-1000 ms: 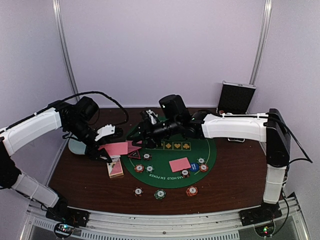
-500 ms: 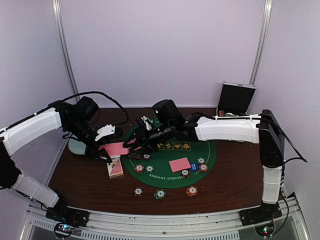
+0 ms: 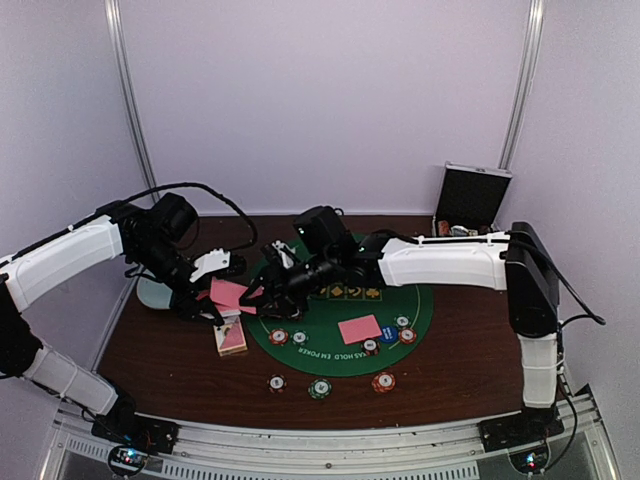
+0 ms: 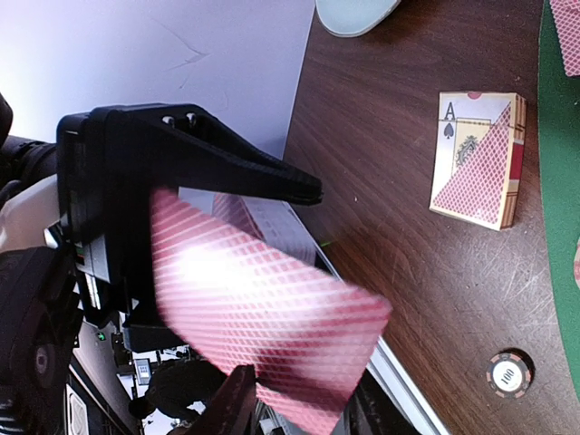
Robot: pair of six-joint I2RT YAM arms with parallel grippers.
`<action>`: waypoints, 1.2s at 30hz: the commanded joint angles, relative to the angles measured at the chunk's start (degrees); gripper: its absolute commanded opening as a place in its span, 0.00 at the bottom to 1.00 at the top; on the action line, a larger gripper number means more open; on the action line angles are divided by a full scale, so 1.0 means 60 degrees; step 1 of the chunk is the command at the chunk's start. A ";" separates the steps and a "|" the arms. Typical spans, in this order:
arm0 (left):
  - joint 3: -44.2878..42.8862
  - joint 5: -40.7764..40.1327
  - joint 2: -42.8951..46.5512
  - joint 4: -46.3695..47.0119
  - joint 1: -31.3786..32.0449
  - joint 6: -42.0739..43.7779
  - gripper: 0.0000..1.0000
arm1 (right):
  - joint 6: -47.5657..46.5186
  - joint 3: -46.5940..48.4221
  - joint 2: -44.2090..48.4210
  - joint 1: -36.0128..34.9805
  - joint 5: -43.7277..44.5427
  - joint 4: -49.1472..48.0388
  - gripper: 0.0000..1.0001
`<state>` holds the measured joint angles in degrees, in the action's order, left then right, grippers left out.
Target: Distribute texas hold em gaming equipment
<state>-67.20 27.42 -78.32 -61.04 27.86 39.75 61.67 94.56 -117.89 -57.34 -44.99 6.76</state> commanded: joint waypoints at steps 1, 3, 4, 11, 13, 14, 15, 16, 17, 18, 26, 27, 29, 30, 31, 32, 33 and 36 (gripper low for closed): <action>-0.0241 0.0220 0.0165 0.0249 0.0045 -0.0018 0.00 | -0.0156 -0.0150 0.0436 0.0100 0.0136 0.0136 0.35; -0.0241 0.0222 0.0175 0.0253 0.0045 -0.0026 0.00 | -0.0156 -0.0240 0.0517 0.0122 0.0159 0.0138 0.33; -0.0233 0.0220 0.0183 0.0255 0.0052 -0.0023 0.00 | -0.0156 -0.0260 0.0550 0.0136 0.0171 0.0126 0.32; -0.0167 0.0178 0.0236 0.0253 0.0045 0.0003 0.00 | 0.0163 -0.0444 0.0806 0.0153 0.0185 -0.0381 0.25; -0.0155 0.0165 0.0230 0.0253 0.0045 -0.0003 0.00 | 0.0190 -0.0501 0.0880 0.0165 0.0223 -0.0409 0.24; -0.0149 0.0162 0.0234 0.0246 0.0052 -0.0005 0.00 | 0.0206 -0.0540 0.0917 0.0167 0.0232 -0.0443 0.23; -0.0152 0.0162 0.0236 0.0243 0.0047 -0.0004 0.00 | 0.0230 -0.0563 0.0957 0.0180 0.0233 -0.0478 0.22; -0.0153 0.0162 0.0229 0.0250 0.0045 0.0002 0.00 | 0.0258 -0.0613 0.0987 0.0193 0.0233 -0.0515 0.21; -0.0153 0.0162 0.0219 0.0253 0.0045 -0.0006 0.00 | 0.0291 -0.0664 0.1017 0.0203 0.0233 -0.0573 0.21; -0.0155 0.0174 0.0213 0.0244 0.0045 -0.0004 0.00 | 0.0315 -0.0692 0.1057 0.0210 0.0246 -0.0595 0.20; -0.0167 0.0190 0.0218 0.0252 0.0045 -0.0007 0.00 | 0.0288 -0.0776 0.1161 0.0268 0.0233 -0.0569 0.17; -0.0167 0.0202 0.0214 0.0255 0.0045 -0.0004 0.00 | 0.0267 -0.0768 0.1161 0.0270 0.0233 -0.0521 0.17; -0.0153 0.0191 0.0234 0.0256 0.0045 -0.0004 0.00 | 0.0219 -0.0769 0.1173 0.0284 0.0233 -0.0440 0.15; -0.0145 0.0194 0.0236 0.0248 0.0045 -0.0003 0.00 | 0.0211 -0.0775 0.1187 0.0284 0.0246 -0.0415 0.15; -0.0152 0.0195 0.0237 0.0255 0.0045 0.0004 0.00 | 0.0210 -0.0757 0.1188 0.0284 0.0248 -0.0418 0.15; -0.0145 0.0193 0.0237 0.0252 0.0045 0.0003 0.00 | 0.0208 -0.0735 0.1177 0.0284 0.0261 -0.0411 0.15; -0.0165 0.0209 0.0220 0.0255 0.0045 -0.0003 0.00 | 0.0237 -0.0724 0.1165 0.0284 0.0262 -0.0428 0.14; -0.0182 0.0220 0.0201 0.0255 0.0045 -0.0003 0.00 | 0.0283 -0.0678 0.1147 0.0284 0.0213 -0.0479 0.10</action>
<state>-67.20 27.42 -78.32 -61.01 27.86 39.75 63.35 90.48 -113.54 -55.94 -44.49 4.49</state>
